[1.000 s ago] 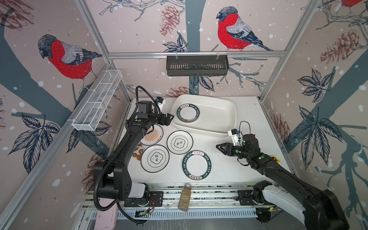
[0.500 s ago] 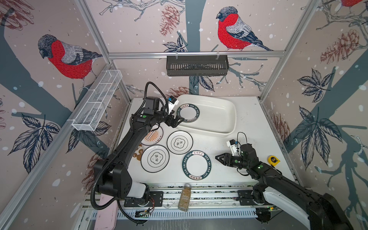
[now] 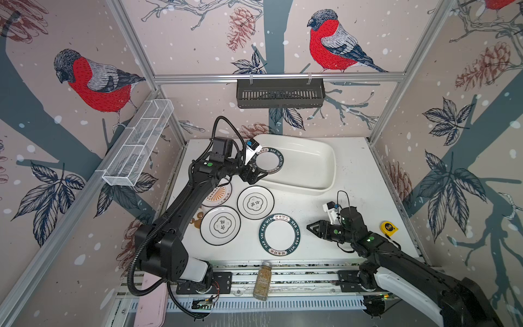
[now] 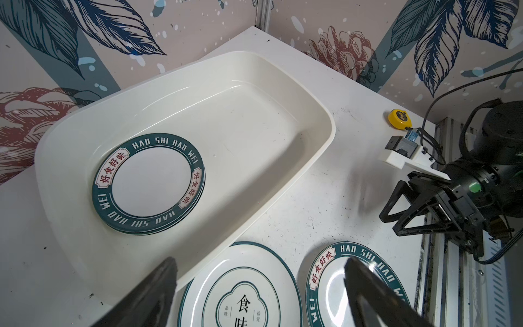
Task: Place the plates into the plastic bin on the countertop
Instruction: 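Lower the right gripper onto the next plate rim while the left gripper shifts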
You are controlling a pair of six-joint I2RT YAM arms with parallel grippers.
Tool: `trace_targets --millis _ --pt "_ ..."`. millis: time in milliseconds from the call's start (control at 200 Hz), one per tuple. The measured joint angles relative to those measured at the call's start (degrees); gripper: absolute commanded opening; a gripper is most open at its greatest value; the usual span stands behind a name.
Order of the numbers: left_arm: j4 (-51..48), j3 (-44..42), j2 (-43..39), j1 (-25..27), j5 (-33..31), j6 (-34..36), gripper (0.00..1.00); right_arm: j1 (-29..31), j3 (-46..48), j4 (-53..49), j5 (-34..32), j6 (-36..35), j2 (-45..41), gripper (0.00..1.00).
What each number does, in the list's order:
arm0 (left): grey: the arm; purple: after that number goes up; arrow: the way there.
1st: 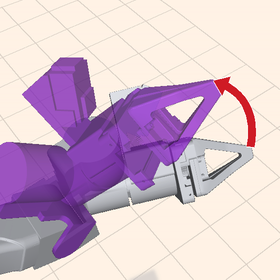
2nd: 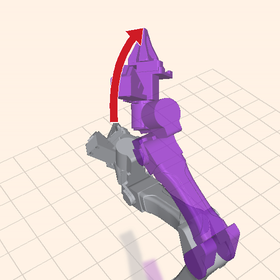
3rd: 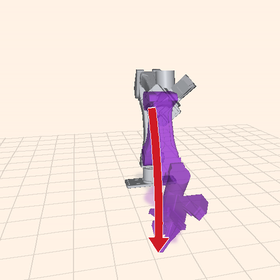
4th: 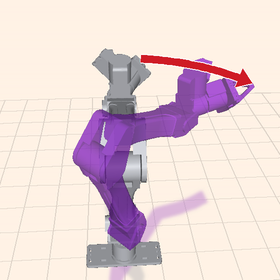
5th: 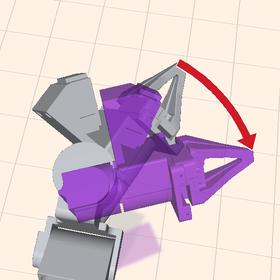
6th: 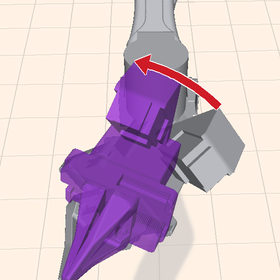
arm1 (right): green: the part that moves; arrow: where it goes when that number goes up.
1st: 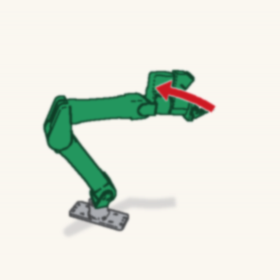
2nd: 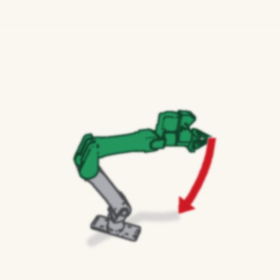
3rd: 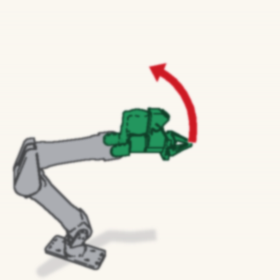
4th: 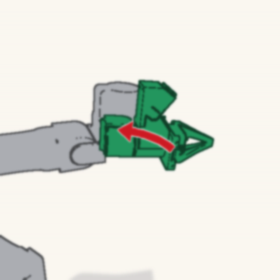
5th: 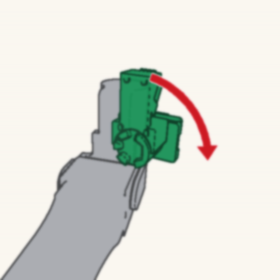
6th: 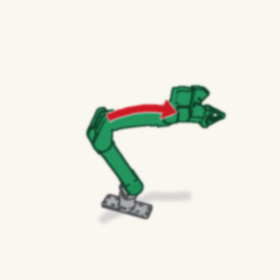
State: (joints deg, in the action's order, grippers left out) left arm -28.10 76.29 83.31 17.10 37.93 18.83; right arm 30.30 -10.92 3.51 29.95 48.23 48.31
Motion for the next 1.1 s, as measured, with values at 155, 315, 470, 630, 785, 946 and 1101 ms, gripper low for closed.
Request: trace_targets --millis 155,315,470,630,785,946,1101 --pt "0.9 0.0 0.3 1.0 2.1 -2.0 0.91 1.6 -0.6 -0.9 -0.3 0.2 0.2 0.52" --pt "0.9 0.0 0.7 1.2 2.4 -2.7 0.91 2.8 -0.4 -1.5 -1.1 0.2 -0.4 0.52" --pt "1.0 -0.7 -0.7 1.2 2.1 -3.4 0.91 3.6 -0.1 -1.2 -1.2 0.2 0.8 0.51" --pt "1.0 -2.4 -2.2 1.2 2.0 -3.3 0.91 5.1 -1.3 -0.6 -1.0 -0.1 5.3 0.49" --pt "0.9 -3.0 -2.8 1.2 2.1 -2.8 0.91 7.7 -3.0 0.0 -0.9 -0.4 9.6 0.48" --pt "0.9 -3.1 -2.8 1.2 2.4 -2.4 0.91 9.7 -3.8 1.7 -0.9 -0.4 12.7 0.45" --pt "1.0 -3.4 -2.8 1.2 2.5 -2.4 0.91 10.2 -2.9 4.8 -1.0 0.8 14.0 0.44"
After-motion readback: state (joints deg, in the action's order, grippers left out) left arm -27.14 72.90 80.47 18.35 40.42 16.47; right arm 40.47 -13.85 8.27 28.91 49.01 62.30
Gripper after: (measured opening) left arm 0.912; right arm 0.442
